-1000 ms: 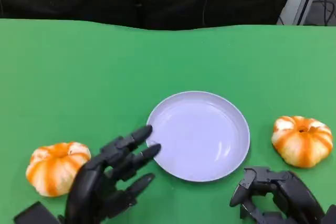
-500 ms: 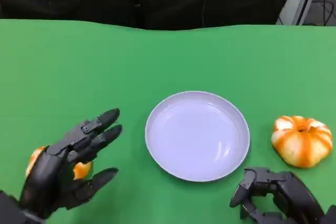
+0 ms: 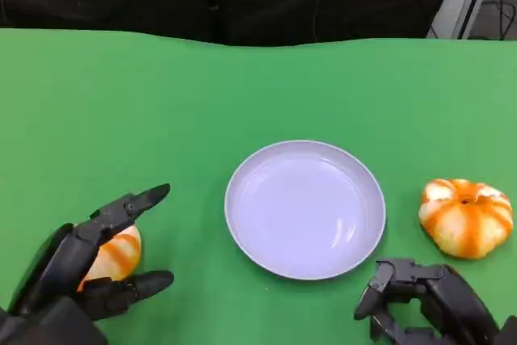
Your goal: Grasp the bread from the table and place it into the plate.
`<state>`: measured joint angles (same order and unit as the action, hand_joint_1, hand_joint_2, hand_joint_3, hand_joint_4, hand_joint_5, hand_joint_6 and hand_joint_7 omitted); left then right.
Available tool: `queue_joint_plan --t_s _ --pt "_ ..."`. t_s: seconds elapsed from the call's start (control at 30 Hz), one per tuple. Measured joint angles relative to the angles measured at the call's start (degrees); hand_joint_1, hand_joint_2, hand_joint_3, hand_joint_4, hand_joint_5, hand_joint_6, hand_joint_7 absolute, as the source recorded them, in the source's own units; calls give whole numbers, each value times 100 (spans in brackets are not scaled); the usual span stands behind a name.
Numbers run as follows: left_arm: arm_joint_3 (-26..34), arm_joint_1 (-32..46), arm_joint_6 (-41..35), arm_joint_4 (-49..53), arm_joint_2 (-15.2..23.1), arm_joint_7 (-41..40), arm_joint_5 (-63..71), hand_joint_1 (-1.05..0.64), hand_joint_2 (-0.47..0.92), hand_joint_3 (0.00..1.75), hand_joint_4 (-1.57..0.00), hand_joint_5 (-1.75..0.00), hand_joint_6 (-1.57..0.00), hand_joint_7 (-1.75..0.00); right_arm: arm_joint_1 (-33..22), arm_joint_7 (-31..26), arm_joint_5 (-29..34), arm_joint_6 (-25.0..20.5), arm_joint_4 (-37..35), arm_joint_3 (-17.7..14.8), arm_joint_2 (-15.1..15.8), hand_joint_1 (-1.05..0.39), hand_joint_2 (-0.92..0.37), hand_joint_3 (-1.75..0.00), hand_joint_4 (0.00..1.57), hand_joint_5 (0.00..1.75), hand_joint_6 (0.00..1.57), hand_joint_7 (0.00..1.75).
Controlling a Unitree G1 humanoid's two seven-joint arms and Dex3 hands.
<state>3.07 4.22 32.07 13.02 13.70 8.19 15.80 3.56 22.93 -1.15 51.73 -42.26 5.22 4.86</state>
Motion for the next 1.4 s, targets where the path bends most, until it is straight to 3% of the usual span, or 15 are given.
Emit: queue_joint_plan --t_s 0.13,0.47,1.03,1.4 --pt "-86 -16 -86 -26 37 -188 231 -91 92 26 -38 0 -48 -1 2 0 0 0 -11 -1 0 -12 -62 -95 82 147 84 119" --pt "-297 36 -1282 -258 550 -820 1642 -96 92 25 -29 0 -45 0 12 2 0 18 -14 -3 2 -12 -62 -96 82 147 85 119" --pt "-377 66 -2215 -401 907 -1011 1967 -98 92 24 -30 -1 -42 0 12 26 -2 18 -14 -10 4 -12 -61 -96 82 148 86 119" --pt "-775 -310 -2381 439 1061 -1171 2074 -103 92 20 -38 -3 -46 -1 12 35 -4 14 6 -15 5 -12 -61 -96 82 147 85 118"
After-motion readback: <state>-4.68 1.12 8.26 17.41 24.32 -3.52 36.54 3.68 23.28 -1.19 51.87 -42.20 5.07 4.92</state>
